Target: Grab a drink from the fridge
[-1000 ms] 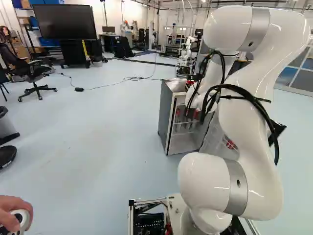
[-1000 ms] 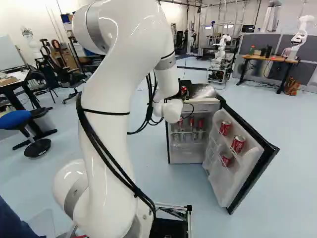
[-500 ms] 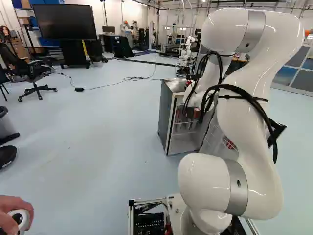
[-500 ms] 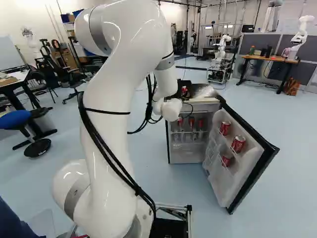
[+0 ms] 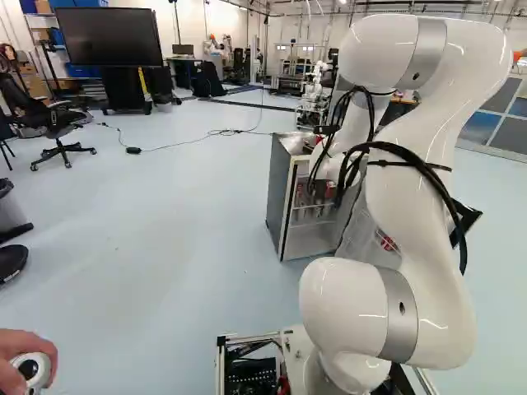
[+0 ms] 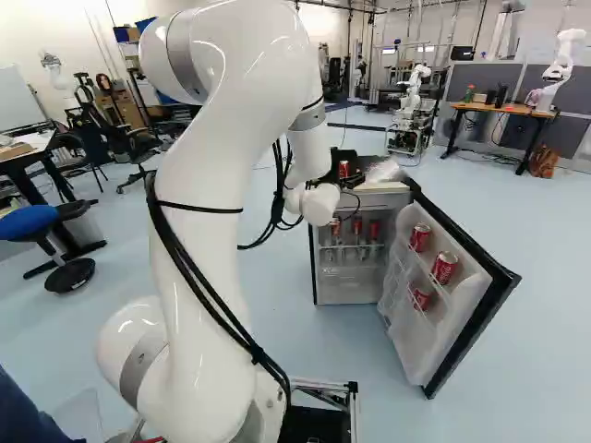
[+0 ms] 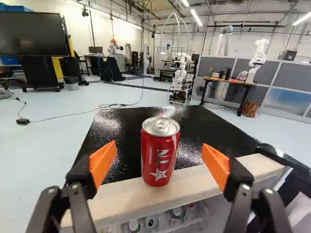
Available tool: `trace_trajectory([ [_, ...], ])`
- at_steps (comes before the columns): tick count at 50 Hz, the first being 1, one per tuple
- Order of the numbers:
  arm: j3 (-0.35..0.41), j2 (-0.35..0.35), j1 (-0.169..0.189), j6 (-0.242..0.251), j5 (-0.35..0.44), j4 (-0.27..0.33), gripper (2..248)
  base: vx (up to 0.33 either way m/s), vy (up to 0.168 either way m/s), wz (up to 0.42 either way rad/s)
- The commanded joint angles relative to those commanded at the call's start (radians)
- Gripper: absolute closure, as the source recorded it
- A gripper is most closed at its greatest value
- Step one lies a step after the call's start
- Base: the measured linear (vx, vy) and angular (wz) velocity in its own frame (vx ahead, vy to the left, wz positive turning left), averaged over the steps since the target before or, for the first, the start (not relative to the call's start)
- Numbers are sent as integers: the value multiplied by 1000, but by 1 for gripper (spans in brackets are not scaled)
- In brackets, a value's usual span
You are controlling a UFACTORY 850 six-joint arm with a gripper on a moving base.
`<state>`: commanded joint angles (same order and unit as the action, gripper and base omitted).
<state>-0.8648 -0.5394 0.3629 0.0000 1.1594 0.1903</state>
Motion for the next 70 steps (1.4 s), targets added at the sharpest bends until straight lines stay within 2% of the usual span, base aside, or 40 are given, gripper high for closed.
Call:
trace_trajectory([
  [1, 0, 1, 0, 0, 0, 0, 6, 0, 0, 0],
  [6, 2, 9, 0, 0, 0, 0, 3, 0, 0, 0],
  [21, 51, 76, 18, 0, 0, 0, 3, 0, 0, 0],
  [43, 118, 173, 77, 0, 0, 0, 3, 0, 0, 0],
  [70, 95, 210, 155, 0, 0, 0, 3, 0, 0, 0],
])
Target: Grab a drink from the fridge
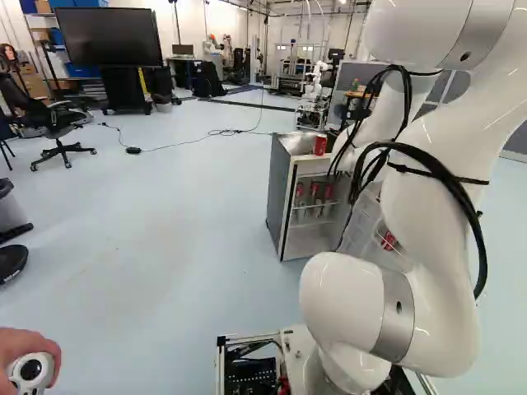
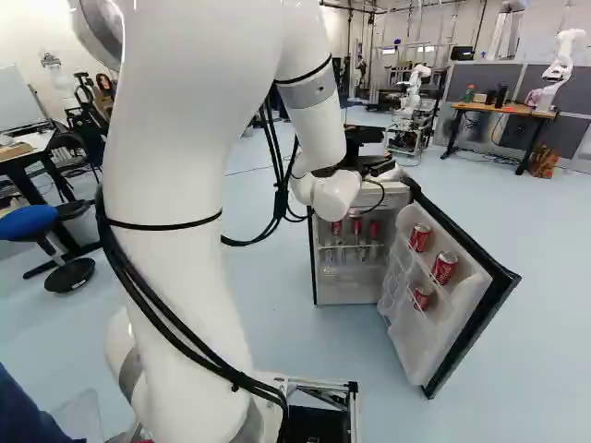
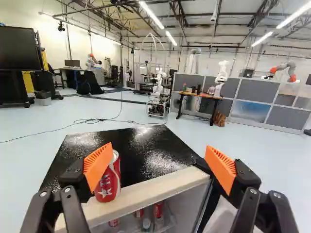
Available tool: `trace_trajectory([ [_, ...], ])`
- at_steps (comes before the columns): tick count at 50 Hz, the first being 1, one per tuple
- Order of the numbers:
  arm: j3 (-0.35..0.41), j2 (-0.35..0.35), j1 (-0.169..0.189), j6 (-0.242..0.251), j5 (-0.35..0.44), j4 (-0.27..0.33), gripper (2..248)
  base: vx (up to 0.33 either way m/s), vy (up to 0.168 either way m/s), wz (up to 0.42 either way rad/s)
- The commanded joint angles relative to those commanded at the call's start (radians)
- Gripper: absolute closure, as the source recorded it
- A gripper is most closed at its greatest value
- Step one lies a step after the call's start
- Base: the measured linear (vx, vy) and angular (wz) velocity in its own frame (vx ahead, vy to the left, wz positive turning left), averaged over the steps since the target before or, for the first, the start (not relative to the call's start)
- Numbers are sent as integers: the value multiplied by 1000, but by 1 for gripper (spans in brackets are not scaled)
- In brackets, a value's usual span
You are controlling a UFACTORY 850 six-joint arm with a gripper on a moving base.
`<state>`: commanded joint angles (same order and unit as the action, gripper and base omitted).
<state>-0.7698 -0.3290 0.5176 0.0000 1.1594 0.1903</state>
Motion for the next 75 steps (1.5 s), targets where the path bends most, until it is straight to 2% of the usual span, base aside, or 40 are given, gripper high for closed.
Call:
trace_trajectory([
  [12, -31, -1, 31, 0, -10, -1, 3, 0, 0, 0],
  [22, -58, -3, 56, 0, -66, -15, 3, 0, 0, 0],
  [61, -179, -27, 146, 0, -465, -84, 3, 0, 0, 0],
  [75, -225, -37, 176, 0, -610, -147, 3, 0, 0, 0],
])
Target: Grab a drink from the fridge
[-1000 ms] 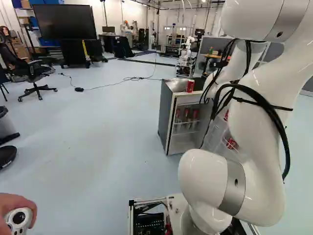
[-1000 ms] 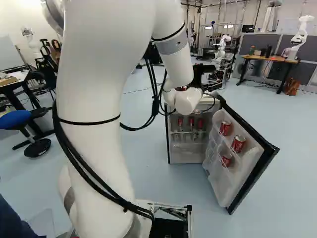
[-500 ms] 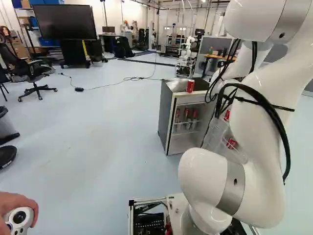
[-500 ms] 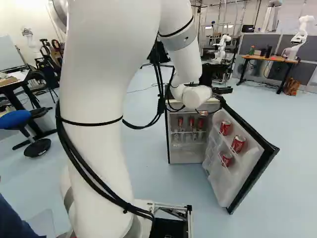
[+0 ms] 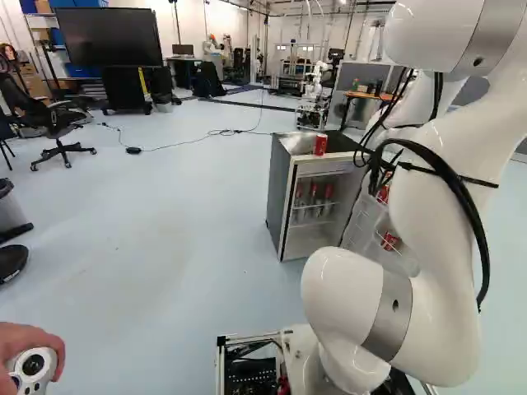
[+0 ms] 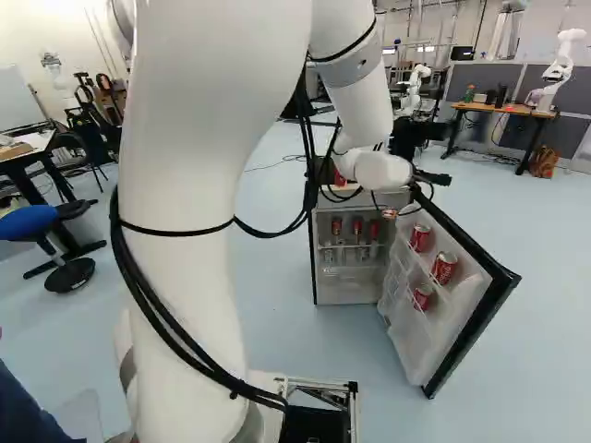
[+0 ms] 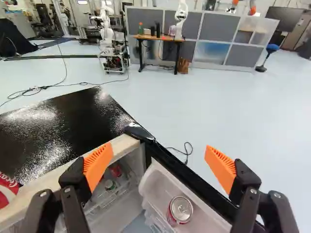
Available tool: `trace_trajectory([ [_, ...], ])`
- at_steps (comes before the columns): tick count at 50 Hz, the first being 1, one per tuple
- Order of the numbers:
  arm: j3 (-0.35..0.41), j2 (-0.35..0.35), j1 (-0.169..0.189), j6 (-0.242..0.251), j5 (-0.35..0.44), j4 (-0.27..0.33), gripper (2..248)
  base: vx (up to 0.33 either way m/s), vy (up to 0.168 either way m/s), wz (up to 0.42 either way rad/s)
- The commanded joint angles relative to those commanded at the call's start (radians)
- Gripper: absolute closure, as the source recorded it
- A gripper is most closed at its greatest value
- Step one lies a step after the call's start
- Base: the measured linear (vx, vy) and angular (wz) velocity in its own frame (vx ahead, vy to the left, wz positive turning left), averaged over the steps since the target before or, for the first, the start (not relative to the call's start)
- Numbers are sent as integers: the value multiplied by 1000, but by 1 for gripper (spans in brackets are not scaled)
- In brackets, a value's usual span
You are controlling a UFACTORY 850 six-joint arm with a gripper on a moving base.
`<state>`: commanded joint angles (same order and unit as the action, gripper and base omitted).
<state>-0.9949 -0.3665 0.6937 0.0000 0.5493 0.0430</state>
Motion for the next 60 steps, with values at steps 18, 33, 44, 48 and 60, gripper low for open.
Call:
trace_trajectory([
  [18, -60, -14, 39, 0, -174, -122, 3, 0, 0, 0],
  [33, -105, -21, 73, 0, -317, -229, 3, 0, 0, 0],
  [44, -138, -26, 98, 0, -422, -307, 3, 0, 0, 0],
  [48, -150, -28, 108, 0, -459, -335, 3, 0, 0, 0],
  [60, -187, -33, 135, 0, -536, -388, 3, 0, 0, 0],
])
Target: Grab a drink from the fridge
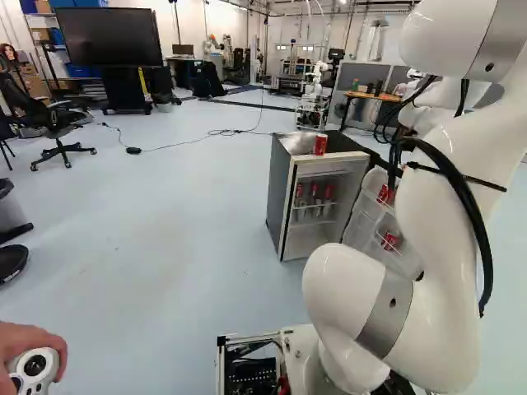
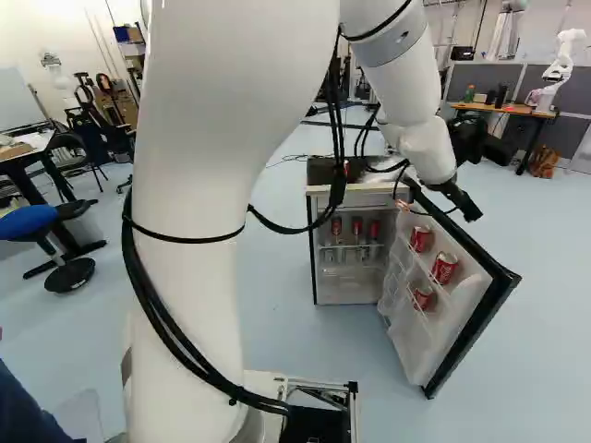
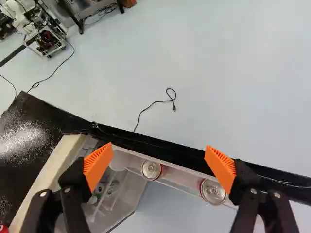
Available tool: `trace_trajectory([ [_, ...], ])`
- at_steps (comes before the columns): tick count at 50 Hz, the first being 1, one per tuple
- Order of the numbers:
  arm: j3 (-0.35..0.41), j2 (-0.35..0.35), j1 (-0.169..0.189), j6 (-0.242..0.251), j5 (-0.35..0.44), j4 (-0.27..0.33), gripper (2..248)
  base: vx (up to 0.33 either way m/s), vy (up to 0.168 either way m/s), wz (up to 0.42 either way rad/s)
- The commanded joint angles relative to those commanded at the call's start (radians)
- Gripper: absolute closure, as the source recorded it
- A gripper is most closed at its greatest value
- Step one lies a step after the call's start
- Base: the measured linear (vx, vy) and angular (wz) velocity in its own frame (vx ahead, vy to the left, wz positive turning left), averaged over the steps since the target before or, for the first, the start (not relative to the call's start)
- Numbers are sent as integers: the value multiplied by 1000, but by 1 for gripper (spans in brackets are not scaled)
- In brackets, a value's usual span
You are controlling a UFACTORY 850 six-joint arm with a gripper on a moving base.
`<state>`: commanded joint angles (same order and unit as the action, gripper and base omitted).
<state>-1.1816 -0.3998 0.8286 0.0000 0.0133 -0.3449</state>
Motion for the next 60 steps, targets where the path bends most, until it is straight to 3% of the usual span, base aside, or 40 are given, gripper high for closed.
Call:
trace_trajectory([
  [33, -118, -87, 71, 0, -15, -6, 3, 0, 0, 0],
  [60, -233, -208, 124, 0, -104, -6, 3, 0, 0, 0],
])
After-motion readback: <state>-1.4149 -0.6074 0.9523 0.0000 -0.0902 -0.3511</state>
